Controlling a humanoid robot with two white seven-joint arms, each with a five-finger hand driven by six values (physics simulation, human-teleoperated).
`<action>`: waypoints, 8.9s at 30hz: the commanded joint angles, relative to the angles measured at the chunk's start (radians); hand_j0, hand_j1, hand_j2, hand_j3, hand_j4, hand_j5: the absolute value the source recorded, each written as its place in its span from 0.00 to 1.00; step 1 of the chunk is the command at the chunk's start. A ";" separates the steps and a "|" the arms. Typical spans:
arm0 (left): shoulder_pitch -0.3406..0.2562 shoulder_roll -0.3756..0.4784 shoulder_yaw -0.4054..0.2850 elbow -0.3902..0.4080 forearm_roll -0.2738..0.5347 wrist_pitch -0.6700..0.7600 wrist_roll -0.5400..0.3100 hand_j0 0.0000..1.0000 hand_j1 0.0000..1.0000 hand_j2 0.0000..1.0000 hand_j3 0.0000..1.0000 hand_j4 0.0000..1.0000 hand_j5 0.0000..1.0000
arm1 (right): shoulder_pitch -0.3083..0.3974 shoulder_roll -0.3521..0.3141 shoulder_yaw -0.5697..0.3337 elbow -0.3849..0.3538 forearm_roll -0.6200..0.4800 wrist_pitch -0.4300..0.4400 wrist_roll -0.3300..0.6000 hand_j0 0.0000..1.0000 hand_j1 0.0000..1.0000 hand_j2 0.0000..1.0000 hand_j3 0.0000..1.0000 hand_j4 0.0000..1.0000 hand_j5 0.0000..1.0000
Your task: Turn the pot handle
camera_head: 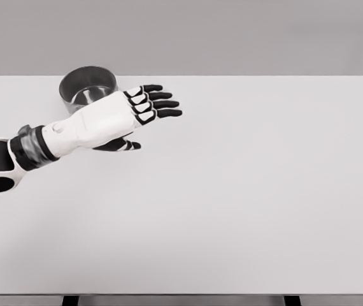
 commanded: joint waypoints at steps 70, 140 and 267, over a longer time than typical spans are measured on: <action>-0.098 -0.145 0.055 0.544 -0.291 0.000 0.063 1.00 1.00 1.00 1.00 1.00 1.00 | 0.000 0.000 0.002 0.000 0.000 0.000 0.000 1.00 1.00 1.00 1.00 1.00 1.00; -0.133 -0.019 0.144 0.781 -0.291 0.000 0.064 1.00 1.00 1.00 1.00 1.00 1.00 | 0.000 0.000 0.002 0.000 0.000 0.000 0.000 1.00 1.00 1.00 1.00 1.00 1.00; 0.238 0.180 0.316 -0.012 -0.124 0.000 0.051 1.00 1.00 1.00 1.00 1.00 1.00 | 0.000 0.000 0.001 0.000 0.000 0.000 0.000 1.00 1.00 1.00 1.00 1.00 1.00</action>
